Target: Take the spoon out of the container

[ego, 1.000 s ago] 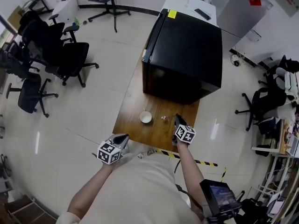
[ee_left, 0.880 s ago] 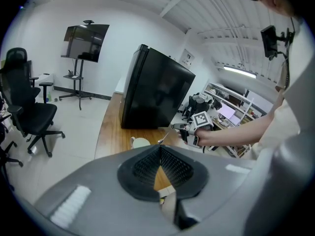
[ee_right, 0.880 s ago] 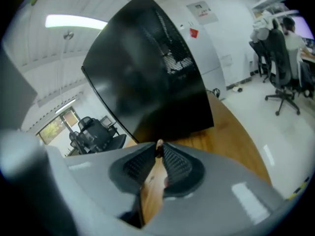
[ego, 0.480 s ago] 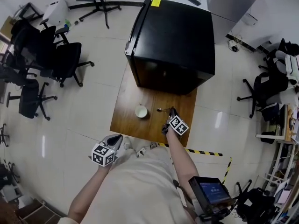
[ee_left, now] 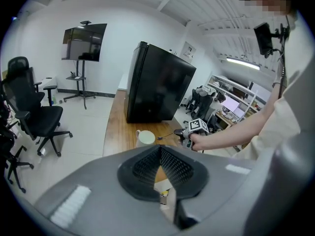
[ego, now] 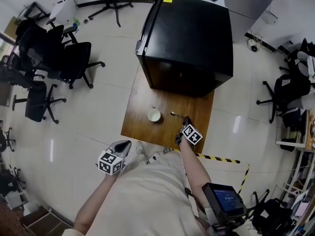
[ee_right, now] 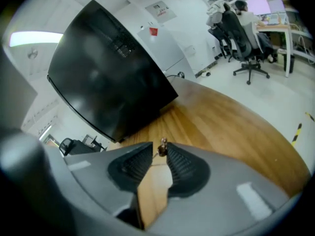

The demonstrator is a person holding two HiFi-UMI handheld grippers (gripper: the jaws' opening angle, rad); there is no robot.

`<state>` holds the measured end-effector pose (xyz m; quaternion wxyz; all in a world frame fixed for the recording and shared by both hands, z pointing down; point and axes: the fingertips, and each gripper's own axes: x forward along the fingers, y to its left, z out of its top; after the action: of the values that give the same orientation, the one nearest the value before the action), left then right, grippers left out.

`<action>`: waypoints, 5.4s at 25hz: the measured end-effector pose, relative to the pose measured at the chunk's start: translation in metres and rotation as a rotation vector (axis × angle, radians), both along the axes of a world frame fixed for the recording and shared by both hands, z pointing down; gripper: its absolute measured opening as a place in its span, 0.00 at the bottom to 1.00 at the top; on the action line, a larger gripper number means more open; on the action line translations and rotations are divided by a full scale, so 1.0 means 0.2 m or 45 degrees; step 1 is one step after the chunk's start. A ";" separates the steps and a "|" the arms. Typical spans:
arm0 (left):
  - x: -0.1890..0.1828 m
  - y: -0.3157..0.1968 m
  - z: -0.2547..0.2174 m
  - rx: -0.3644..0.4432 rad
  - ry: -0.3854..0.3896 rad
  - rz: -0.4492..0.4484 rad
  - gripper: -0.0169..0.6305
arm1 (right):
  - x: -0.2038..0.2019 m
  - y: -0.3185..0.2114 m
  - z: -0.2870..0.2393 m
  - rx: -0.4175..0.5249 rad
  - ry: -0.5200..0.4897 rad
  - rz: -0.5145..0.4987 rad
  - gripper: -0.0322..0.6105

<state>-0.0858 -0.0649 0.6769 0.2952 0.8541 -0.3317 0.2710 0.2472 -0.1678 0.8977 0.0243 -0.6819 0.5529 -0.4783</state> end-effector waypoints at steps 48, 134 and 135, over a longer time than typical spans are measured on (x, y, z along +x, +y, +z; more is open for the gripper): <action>-0.19 0.23 -0.03 0.148 0.304 0.155 0.00 | -0.63 0.80 -1.22 0.357 0.421 -0.570 0.32; -0.13 1.05 -0.14 0.030 0.369 0.163 0.00 | -0.64 1.74 -1.20 0.203 0.427 -0.623 0.18; -0.12 1.05 -0.15 0.034 0.373 0.172 0.00 | -0.62 1.75 -1.21 0.203 0.434 -0.621 0.18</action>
<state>-0.1096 0.1450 0.6469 0.3102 0.9086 -0.2306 0.1582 0.1223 0.1828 0.6564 -0.1309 -0.5955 0.7320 -0.3040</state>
